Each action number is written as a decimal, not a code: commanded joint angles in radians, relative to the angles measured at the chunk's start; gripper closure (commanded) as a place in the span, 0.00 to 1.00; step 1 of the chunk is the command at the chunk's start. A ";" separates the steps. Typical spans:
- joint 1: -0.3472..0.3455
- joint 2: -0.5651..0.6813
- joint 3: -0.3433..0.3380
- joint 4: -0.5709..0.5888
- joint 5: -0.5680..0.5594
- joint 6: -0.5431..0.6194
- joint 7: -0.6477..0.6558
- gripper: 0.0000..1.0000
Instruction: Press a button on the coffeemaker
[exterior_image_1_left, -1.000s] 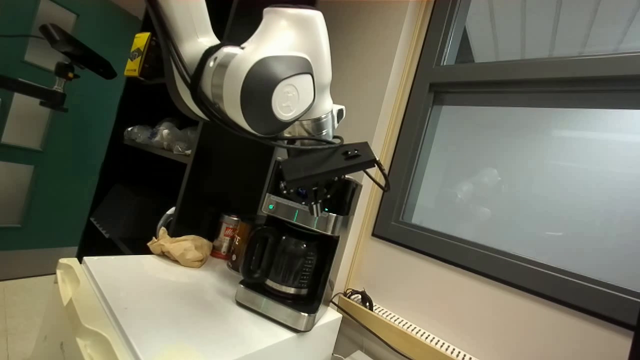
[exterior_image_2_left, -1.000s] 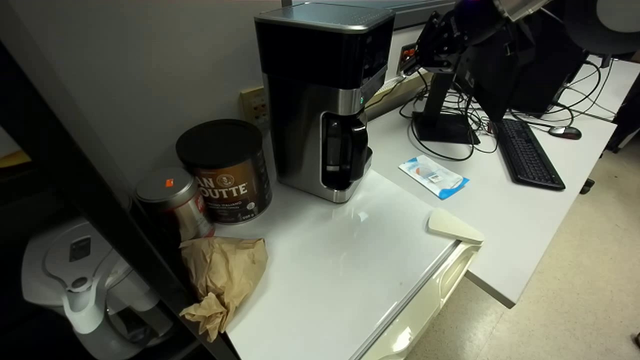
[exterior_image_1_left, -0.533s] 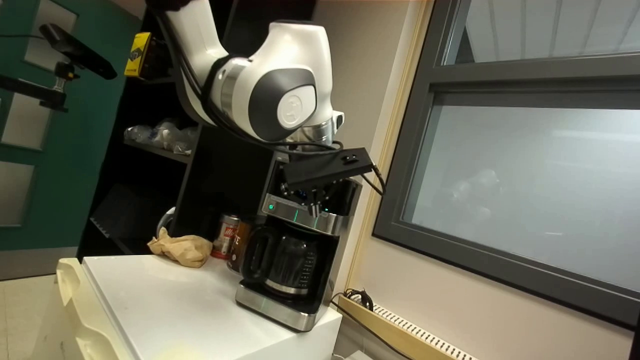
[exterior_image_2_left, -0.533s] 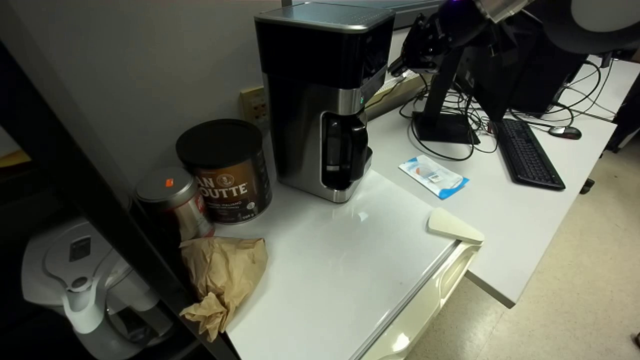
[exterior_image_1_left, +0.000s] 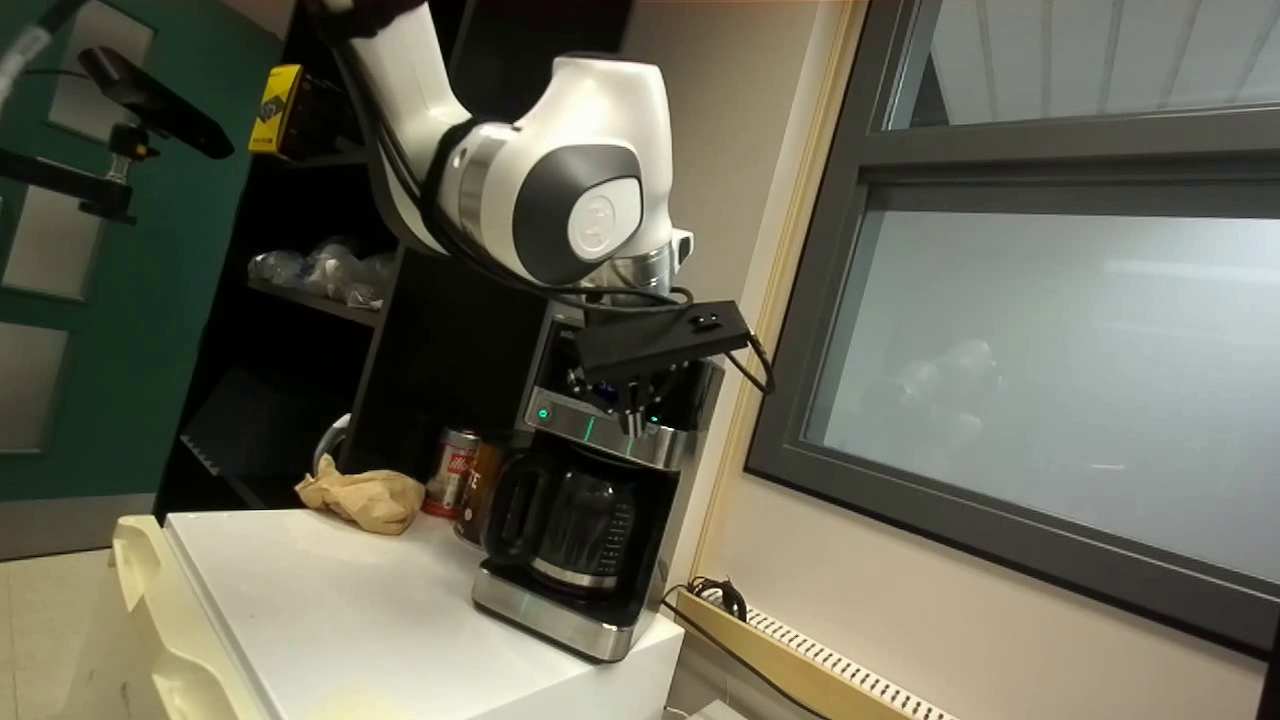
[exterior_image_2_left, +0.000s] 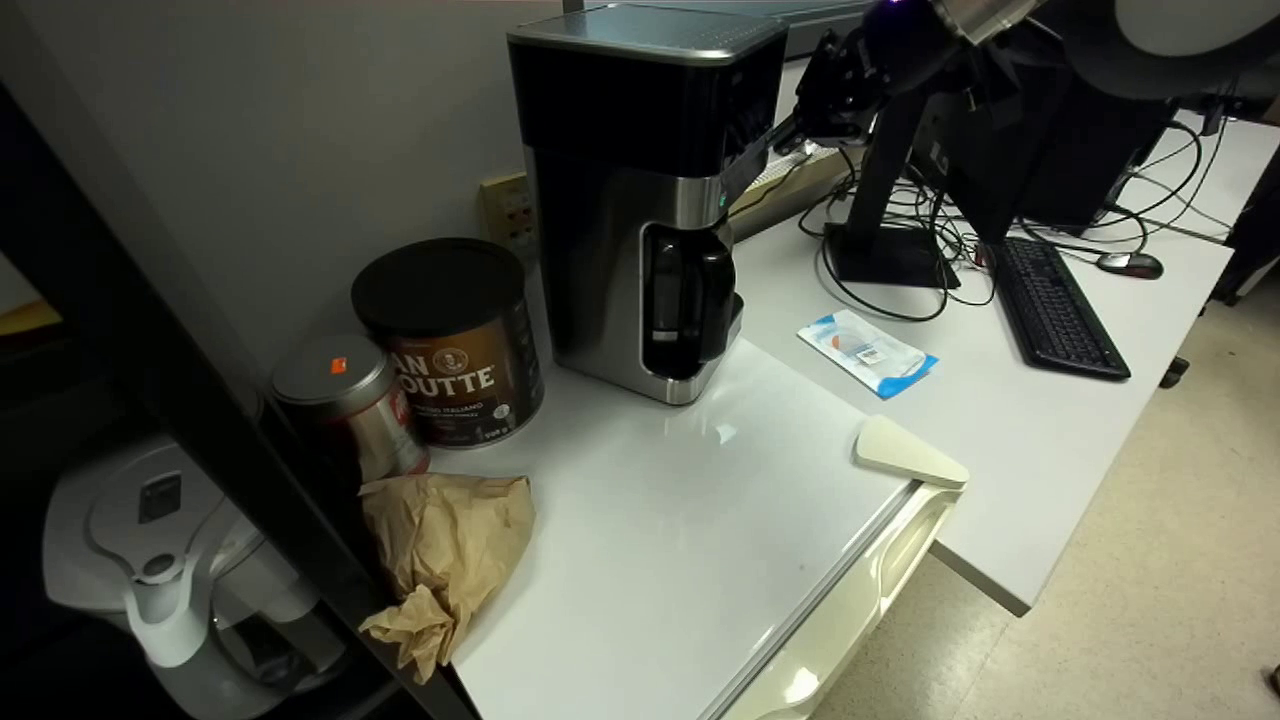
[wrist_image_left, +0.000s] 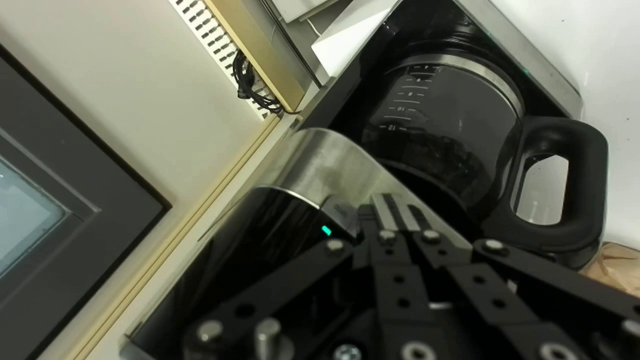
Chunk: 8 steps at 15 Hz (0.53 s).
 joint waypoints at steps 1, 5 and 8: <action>0.019 0.043 0.003 0.072 -0.006 -0.027 -0.020 1.00; -0.028 -0.006 0.043 -0.010 -0.015 -0.010 -0.062 1.00; -0.083 -0.069 0.091 -0.108 -0.041 -0.023 -0.149 1.00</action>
